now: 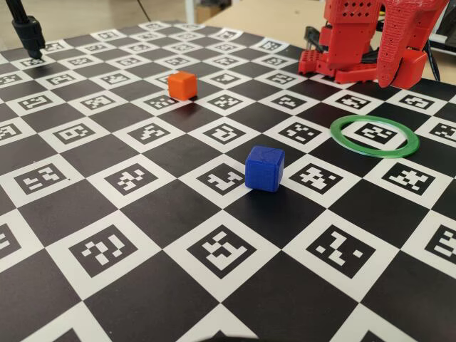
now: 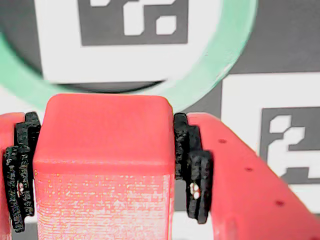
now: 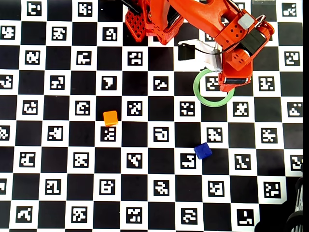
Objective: Grab the red cube then put it in the green circle then put the blue cube on top and finally the orange cube on top
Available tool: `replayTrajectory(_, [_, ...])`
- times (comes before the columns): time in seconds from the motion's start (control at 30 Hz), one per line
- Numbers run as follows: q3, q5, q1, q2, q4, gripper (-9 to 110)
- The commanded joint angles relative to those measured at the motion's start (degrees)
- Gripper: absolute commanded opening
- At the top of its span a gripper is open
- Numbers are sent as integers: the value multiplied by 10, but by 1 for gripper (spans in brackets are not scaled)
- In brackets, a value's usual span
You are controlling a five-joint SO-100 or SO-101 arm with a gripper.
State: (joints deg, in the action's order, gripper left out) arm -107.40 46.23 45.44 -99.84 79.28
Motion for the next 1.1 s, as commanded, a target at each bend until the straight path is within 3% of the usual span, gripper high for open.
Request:
replayTrajectory(0.0, [0,1,-12,-31,-38,-3])
replayTrajectory(1.07, [-176,-10,-15,-78,-175,-4])
